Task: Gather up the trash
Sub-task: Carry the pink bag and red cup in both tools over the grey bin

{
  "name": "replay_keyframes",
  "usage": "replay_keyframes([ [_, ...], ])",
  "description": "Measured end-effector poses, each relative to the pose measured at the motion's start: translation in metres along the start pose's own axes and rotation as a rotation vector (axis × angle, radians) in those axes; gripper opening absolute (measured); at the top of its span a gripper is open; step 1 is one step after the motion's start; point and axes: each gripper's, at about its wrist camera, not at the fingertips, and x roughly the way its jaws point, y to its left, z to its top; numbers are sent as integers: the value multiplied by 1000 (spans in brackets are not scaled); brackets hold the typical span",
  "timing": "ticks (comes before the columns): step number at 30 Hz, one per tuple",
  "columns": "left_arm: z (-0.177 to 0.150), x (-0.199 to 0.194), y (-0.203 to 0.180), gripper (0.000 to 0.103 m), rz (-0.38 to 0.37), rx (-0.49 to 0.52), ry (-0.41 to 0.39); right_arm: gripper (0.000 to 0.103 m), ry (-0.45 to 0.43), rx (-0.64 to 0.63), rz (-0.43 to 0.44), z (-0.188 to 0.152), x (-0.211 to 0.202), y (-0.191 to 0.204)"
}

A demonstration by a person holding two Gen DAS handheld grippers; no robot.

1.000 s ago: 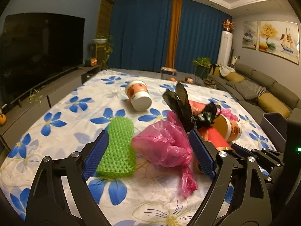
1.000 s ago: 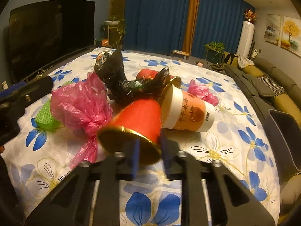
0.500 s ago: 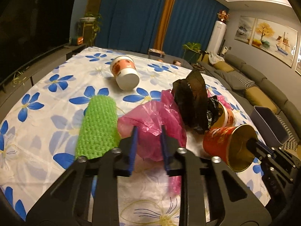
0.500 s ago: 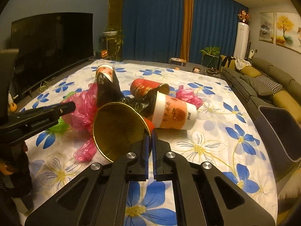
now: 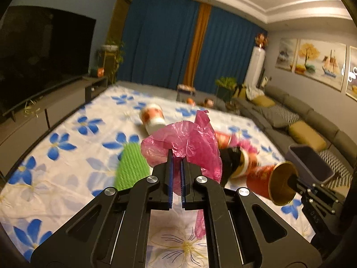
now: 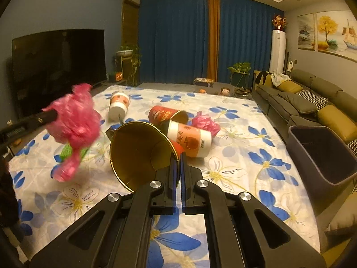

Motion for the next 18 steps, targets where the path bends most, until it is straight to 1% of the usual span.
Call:
replay_keyframes([
  [2,7,-11,0,4,4,0,-27,4,-14,7,-6,1,-7,-4],
  [6,12,-22,-9,4,-9,6,-53,4,-33,27,-12,2,-19,-13],
  [18,10,-29,-50,4,-59,71,-71,4,-89,61,-56,6,-49,-41],
])
